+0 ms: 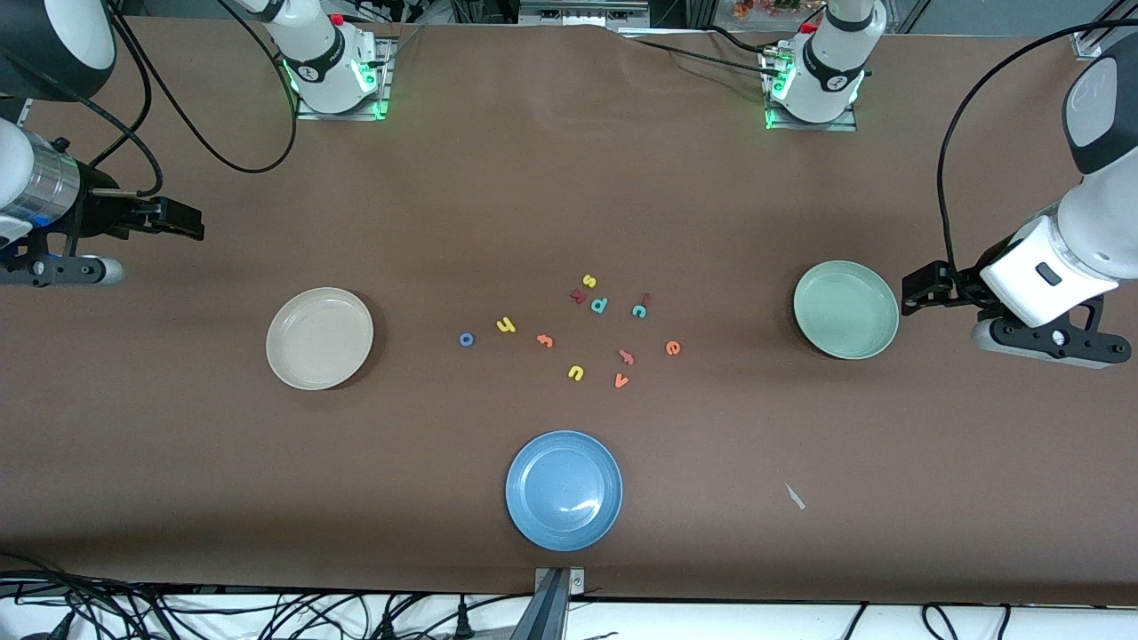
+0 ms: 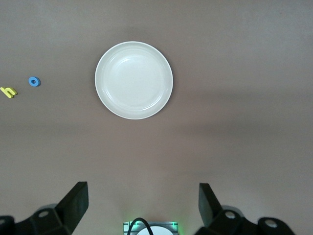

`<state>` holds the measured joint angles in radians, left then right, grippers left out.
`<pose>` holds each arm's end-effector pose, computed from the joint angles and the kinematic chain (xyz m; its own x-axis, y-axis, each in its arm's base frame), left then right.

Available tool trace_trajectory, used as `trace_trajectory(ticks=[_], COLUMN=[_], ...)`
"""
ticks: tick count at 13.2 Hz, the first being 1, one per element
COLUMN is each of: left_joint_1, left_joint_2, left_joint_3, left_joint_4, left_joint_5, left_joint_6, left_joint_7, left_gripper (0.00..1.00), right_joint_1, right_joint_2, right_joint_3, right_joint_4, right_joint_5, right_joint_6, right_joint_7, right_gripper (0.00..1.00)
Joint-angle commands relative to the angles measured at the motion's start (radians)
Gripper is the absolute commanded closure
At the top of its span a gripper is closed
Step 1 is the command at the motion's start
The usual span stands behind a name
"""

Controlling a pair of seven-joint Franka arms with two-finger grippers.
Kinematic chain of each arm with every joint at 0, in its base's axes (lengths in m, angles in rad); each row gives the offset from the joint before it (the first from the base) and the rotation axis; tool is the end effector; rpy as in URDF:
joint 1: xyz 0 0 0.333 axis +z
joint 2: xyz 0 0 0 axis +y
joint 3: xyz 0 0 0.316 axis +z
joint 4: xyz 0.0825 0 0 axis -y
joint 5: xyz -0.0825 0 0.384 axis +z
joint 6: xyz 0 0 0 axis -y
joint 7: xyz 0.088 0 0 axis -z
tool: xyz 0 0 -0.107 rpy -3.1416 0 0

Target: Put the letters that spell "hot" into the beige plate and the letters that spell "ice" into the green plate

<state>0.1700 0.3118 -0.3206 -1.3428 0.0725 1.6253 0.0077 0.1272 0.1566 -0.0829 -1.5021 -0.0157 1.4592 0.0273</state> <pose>0.6445 -0.0588 0.5572 0.9888 -0.1486 -0.0139 -0.1482 -0.9887 0.0246 0.5848 0.0276 0.5587 0.9804 0.0128 -0.1968 0.0199 -0.9992 0.0339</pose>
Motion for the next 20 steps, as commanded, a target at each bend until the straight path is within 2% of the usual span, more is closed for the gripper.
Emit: trace_trajectory(ticks=[1,20], left_joint_1=[0.000,0.000], left_joint_2=[-0.007,-0.008], left_joint_3=[0.002,-0.002], left_joint_4=[0.010,0.010], left_joint_5=[-0.005,-0.007], left_joint_6=[-0.019,-0.019], left_joint_7=[0.014,0.014], left_gripper=[0.00,0.00], right_joint_1=[0.000,-0.003], right_joint_2=[-0.002,0.000], right_joint_3=[-0.001,-0.001], right_joint_4=[0.011,0.013], right_joint_5=[-0.001,-0.001], right_joint_6=[-0.003,0.018], right_joint_7=[-0.024,-0.026], right_gripper=[0.00,0.00])
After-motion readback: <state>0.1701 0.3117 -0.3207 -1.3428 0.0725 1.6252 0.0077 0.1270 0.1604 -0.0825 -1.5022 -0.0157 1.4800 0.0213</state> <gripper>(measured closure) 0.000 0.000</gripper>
